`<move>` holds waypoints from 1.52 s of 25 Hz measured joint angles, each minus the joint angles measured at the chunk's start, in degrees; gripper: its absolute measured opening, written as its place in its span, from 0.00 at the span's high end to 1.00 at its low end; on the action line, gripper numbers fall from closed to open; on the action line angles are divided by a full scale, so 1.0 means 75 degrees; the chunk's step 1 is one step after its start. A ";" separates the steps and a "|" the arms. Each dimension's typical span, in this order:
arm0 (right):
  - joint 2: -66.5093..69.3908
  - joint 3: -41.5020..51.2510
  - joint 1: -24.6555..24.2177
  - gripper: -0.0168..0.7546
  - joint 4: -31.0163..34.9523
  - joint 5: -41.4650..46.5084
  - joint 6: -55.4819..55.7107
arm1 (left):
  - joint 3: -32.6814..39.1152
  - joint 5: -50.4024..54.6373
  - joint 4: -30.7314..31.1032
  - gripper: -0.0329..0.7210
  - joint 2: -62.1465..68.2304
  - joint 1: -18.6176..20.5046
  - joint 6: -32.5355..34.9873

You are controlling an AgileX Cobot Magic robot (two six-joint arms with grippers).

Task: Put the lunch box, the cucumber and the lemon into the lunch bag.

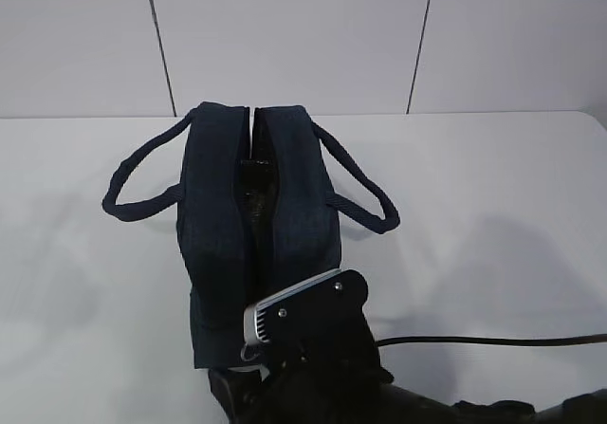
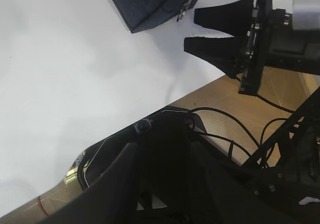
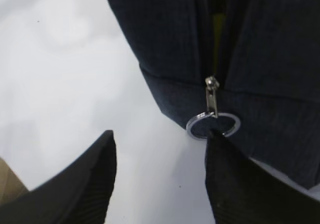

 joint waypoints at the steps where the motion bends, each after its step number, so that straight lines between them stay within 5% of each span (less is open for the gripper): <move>1: 0.0017 -0.0033 0.0000 0.45 0.0149 0.0018 -0.0093 | 0.0000 0.0000 0.0000 0.64 0.0000 0.0000 0.0000; 22: 0.0374 -0.0486 -0.0095 0.46 0.1103 0.0381 -0.0682 | 0.0000 0.0000 -0.0146 0.64 0.0000 0.0000 0.0000; 38: 0.0374 -0.0486 -0.0095 0.96 0.1158 0.0717 -0.0831 | 0.0000 0.0000 -0.0150 0.64 0.0000 0.0000 0.0000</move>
